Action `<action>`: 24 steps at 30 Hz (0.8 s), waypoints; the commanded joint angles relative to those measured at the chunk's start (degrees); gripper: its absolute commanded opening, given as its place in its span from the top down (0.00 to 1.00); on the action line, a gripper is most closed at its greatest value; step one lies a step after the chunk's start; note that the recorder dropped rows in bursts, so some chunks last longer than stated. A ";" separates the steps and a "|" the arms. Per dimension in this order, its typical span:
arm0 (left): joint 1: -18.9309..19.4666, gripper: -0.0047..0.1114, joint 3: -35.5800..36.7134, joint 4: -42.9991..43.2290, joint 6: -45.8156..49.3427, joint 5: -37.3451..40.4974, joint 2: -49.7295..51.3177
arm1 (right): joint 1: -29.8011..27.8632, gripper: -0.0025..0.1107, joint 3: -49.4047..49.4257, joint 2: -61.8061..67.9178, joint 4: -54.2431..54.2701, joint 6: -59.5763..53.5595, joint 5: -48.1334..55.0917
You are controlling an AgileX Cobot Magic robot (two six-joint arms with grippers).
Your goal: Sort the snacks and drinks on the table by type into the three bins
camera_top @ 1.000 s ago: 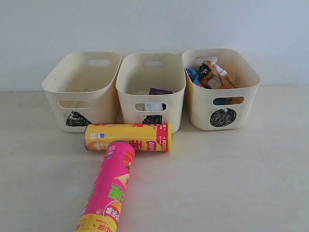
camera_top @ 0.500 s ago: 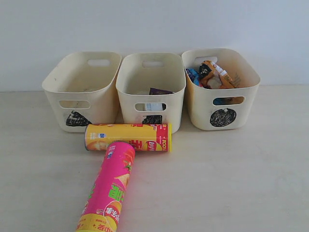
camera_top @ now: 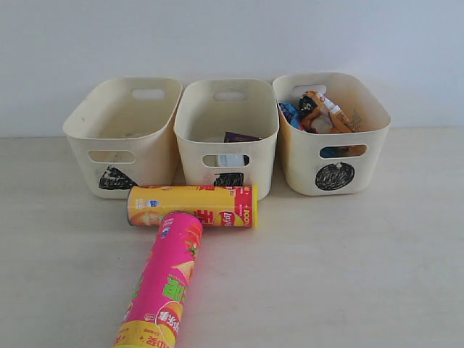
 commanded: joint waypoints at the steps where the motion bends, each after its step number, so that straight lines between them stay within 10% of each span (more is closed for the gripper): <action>1: 0.08 0.93 -0.19 -0.27 -0.20 -0.72 -0.22 | -0.15 0.98 8.68 -4.86 -0.13 -3.90 -9.33; 24: 0.08 0.93 -0.19 -0.27 -0.20 -0.72 -0.22 | -1.37 0.98 26.17 -14.32 2.99 -5.76 -15.90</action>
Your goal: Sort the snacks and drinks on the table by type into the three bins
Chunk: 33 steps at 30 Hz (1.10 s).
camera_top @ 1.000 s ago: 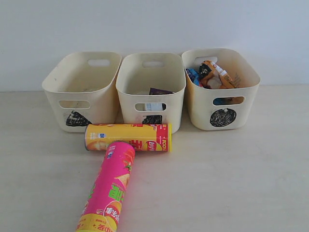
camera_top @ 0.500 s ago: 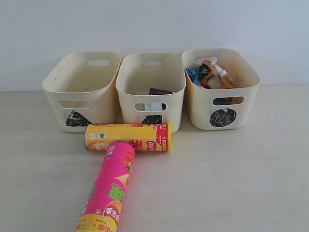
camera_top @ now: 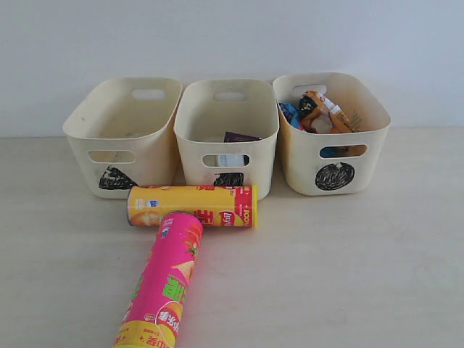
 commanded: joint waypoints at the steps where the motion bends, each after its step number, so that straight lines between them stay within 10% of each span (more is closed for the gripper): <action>1: 0.08 0.93 -0.19 -0.27 -0.20 -0.72 -0.22 | -0.16 0.98 1.95 -2.19 3.64 -2.30 0.34; 33: 0.08 0.93 -0.19 -0.27 -0.20 -0.72 -0.22 | -0.16 0.98 11.32 -8.75 5.89 0.90 3.45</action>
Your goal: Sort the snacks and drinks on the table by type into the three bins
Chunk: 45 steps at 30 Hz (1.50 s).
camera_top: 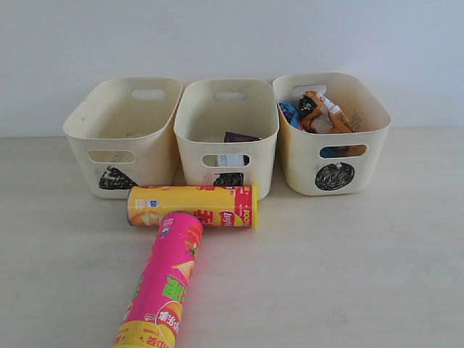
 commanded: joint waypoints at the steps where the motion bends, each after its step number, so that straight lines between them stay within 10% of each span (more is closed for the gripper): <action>1: 0.08 0.93 -0.19 -0.27 -0.20 -0.72 -0.22 | -0.16 0.98 0.21 -0.37 0.20 0.24 0.88; 10: 0.08 0.93 -0.19 -0.27 -0.20 -0.72 -0.22 | -0.16 0.98 0.21 -0.37 0.20 0.24 0.88; 24: 0.08 0.93 -0.19 -5.35 -6.50 -25.44 -0.22 | -0.16 0.98 0.21 -0.37 0.20 0.24 0.85; 31: 0.08 0.93 -1.19 1.90 -24.31 -38.58 -0.22 | -0.16 0.98 0.21 -0.37 0.20 0.24 0.85; 45: 0.08 0.93 -22.02 10.60 -26.80 -30.77 24.94 | -0.16 0.98 0.21 -0.37 0.20 0.41 0.86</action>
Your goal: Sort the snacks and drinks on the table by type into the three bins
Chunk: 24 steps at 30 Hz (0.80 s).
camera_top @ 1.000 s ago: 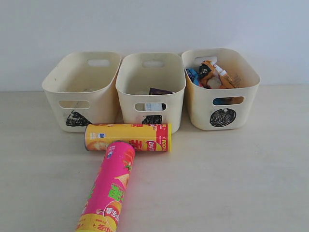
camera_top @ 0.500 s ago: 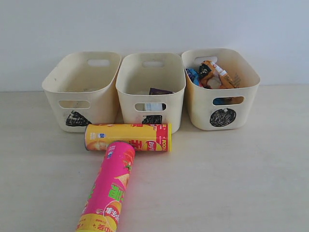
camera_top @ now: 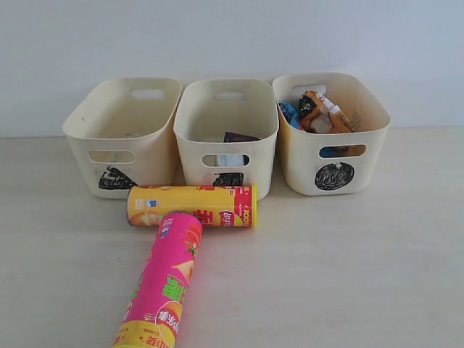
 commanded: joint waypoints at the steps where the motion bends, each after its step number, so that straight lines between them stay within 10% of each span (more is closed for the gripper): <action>1: 0.08 0.93 -7.57 4.88 -0.58 5.39 10.42 | -0.16 0.98 0.21 -0.33 0.07 0.19 -0.37; 11: -2.98 0.93 -25.22 14.59 7.44 30.07 29.37 | -0.16 0.98 0.21 -0.33 0.07 0.19 -0.37; 24: -12.94 0.93 -38.32 -6.31 36.11 57.17 43.11 | -0.16 0.98 0.21 -0.33 0.07 0.19 -0.37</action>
